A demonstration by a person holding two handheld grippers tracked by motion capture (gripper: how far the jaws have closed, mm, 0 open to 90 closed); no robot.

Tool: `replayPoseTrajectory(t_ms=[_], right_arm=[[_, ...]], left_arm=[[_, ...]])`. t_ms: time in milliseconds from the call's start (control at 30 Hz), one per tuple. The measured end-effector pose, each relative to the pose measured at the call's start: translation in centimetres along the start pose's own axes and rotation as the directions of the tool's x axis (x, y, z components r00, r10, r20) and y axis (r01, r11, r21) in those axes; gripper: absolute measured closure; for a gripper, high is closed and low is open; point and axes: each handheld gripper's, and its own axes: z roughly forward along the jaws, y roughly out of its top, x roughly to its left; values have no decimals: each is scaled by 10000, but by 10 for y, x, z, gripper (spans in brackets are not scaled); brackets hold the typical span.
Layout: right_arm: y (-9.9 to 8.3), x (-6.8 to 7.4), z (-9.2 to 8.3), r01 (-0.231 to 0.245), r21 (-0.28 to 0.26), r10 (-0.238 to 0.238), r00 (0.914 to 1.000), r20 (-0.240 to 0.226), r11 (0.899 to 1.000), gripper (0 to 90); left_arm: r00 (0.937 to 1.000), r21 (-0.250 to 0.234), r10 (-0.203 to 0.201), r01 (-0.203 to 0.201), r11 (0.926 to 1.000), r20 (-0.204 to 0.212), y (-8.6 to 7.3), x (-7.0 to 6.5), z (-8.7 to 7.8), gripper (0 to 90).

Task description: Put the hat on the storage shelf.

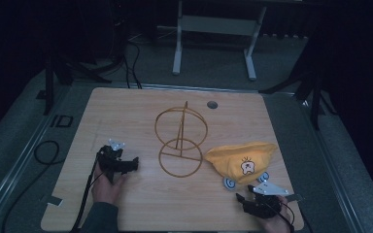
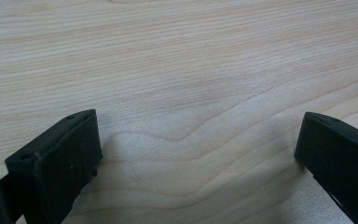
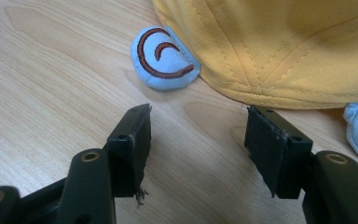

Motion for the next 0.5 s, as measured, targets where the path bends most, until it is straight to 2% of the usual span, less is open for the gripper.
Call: replayPoseTrajectory(t_ms=[200,400,500], right_arm=[[0,-3,-4,9,134,-10,10000,8,9999,494],[-2,-11,-10,39,350,-55,9990,444,9994,531],[-3,-15,-13,-124,362,102,9982,588,9993,533]], left_arm=[[10000,-10,-4,4,10000,-16,0,0,0,4],[9999,-34,-112,112,9999,-109,0,0,1,4],[9998,-11,-126,126,9999,-130,0,-1,1,4]])
